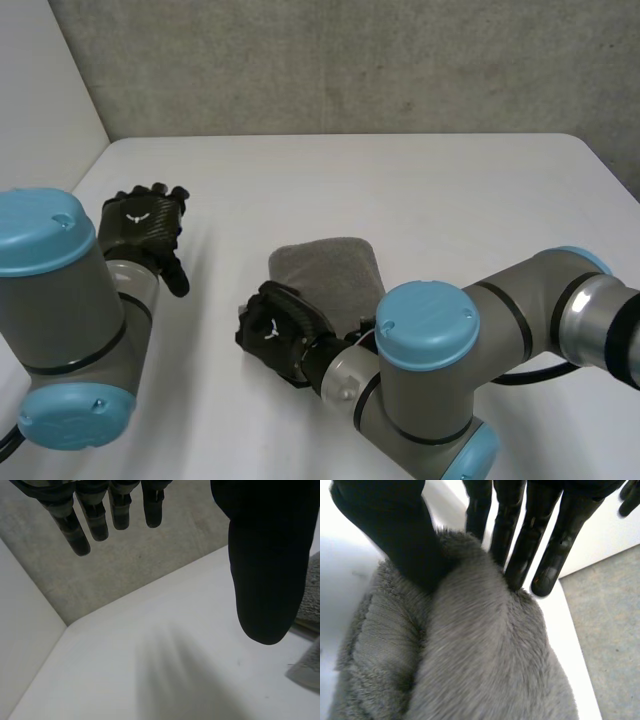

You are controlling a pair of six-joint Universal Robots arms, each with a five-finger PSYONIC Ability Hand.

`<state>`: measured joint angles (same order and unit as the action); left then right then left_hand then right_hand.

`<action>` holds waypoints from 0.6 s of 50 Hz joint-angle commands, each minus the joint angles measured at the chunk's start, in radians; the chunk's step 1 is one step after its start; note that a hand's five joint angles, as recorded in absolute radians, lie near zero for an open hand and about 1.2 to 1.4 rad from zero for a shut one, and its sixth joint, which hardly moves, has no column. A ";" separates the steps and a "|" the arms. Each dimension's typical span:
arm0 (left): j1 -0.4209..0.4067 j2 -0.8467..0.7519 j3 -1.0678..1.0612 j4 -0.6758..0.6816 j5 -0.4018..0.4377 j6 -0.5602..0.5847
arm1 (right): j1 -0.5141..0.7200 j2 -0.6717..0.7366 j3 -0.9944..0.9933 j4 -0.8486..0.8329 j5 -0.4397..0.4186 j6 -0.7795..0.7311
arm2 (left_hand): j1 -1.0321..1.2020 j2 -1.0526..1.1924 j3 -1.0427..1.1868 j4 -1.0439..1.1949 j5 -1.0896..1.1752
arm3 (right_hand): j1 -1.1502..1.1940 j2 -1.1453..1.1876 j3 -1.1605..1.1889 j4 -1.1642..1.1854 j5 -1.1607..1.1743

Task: Fold the towel.

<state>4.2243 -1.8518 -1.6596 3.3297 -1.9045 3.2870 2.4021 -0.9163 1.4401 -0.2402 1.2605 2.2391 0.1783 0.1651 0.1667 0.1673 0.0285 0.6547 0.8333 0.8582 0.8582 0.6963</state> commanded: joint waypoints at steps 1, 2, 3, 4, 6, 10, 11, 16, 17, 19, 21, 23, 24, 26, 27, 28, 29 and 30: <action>0.000 -0.001 0.017 0.007 0.044 -0.001 | -0.017 -0.061 0.002 0.004 0.135 0.051 | -0.003 0.010 0.009 0.008 -0.028 | -0.480 -0.659 -0.684 -0.684 -0.696; -0.004 -0.001 0.029 0.010 0.064 -0.004 | -0.018 -0.103 0.014 0.005 0.167 0.100 | -0.003 0.010 0.009 0.008 -0.028 | -0.480 -0.659 -0.684 -0.684 -0.696; -0.010 -0.004 0.049 0.014 0.077 -0.009 | -0.020 -0.146 0.028 0.005 0.193 0.159 | 0.000 0.013 0.012 0.011 -0.025 | -0.480 -0.659 -0.684 -0.684 -0.696; -0.010 -0.004 0.049 0.014 0.078 -0.009 | -0.020 -0.147 0.028 0.005 0.194 0.160 | 0.000 0.013 0.012 0.011 -0.025 | -0.480 -0.659 -0.684 -0.684 -0.696; -0.018 -0.007 0.067 0.020 0.090 -0.023 | -0.021 -0.182 0.045 0.010 0.200 0.214 | 0.009 0.022 0.020 0.020 -0.016 | -0.480 -0.659 -0.684 -0.684 -0.696; -0.066 -0.027 0.138 0.025 0.104 -0.073 | -0.079 -0.289 0.103 0.050 0.198 0.373 | 0.021 0.034 0.032 0.031 -0.004 | -0.480 -0.659 -0.684 -0.684 -0.696; -0.081 -0.044 0.165 0.025 0.104 -0.087 | -0.119 -0.333 0.120 0.074 0.198 0.420 | 0.023 0.037 0.035 0.034 -0.001 | -0.480 -0.659 -0.684 -0.684 -0.696; -0.141 -0.105 0.257 0.005 0.102 -0.144 | -0.222 -0.440 0.138 0.185 0.180 0.582 | 0.021 0.034 0.032 0.032 -0.004 | -0.480 -0.659 -0.684 -0.684 -0.696; -0.158 -0.128 0.279 -0.009 0.104 -0.164 | -0.260 -0.444 0.135 0.220 0.160 0.637 | 0.021 0.034 0.032 0.032 -0.004 | -0.480 -0.659 -0.684 -0.684 -0.696; -0.174 -0.148 0.299 -0.025 0.107 -0.184 | -0.303 -0.446 0.134 0.255 0.130 0.687 | 0.021 0.034 0.032 0.032 -0.004 | -0.480 -0.659 -0.684 -0.684 -0.696; -0.185 -0.168 0.319 -0.044 0.116 -0.201 | -0.345 -0.446 0.132 0.285 0.086 0.734 | 0.021 0.034 0.032 0.032 -0.004 | -0.480 -0.659 -0.684 -0.684 -0.696; -0.191 -0.190 0.336 -0.062 0.130 -0.221 | -0.418 -0.444 0.125 0.315 0.007 0.798 | 0.018 0.031 0.029 0.029 -0.007 | -0.480 -0.659 -0.684 -0.684 -0.696; -0.196 -0.217 0.349 -0.078 0.145 -0.242 | -0.419 -0.444 0.125 0.315 0.007 0.798 | 0.018 0.031 0.029 0.029 -0.007 | -0.480 -0.659 -0.684 -0.684 -0.696; -0.201 -0.251 0.363 -0.095 0.153 -0.259 | -0.448 -0.438 0.115 0.315 -0.029 0.821 | 0.018 0.031 0.029 0.029 -0.007 | -0.480 -0.659 -0.684 -0.684 -0.696; -0.205 -0.282 0.376 -0.116 0.153 -0.268 | -0.463 -0.417 0.102 0.315 -0.062 0.838 | 0.018 0.031 0.029 0.029 -0.007 | -0.480 -0.659 -0.684 -0.684 -0.696; -0.210 -0.308 0.386 -0.140 0.150 -0.273 | -0.471 -0.371 0.083 0.317 -0.088 0.852 | 0.018 0.031 0.029 0.029 -0.007 | -0.480 -0.659 -0.684 -0.684 -0.696; -0.210 -0.308 0.386 -0.141 0.150 -0.273 | -0.471 -0.371 0.083 0.317 -0.088 0.852 | 0.018 0.031 0.029 0.029 -0.007 | -0.480 -0.659 -0.684 -0.684 -0.696; -0.211 -0.326 0.389 -0.169 0.144 -0.271 | -0.472 -0.325 0.057 0.321 -0.110 0.866 | 0.018 0.031 0.029 0.029 -0.007 | -0.480 -0.659 -0.684 -0.684 -0.696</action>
<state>4.0257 -2.0776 -1.3063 3.2501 -1.7665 3.0468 1.9822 -1.3564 1.5599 0.0706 1.2648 3.0427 0.1783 0.1679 0.1692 0.1695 0.0285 0.2144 0.2319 0.2120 0.2338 0.0608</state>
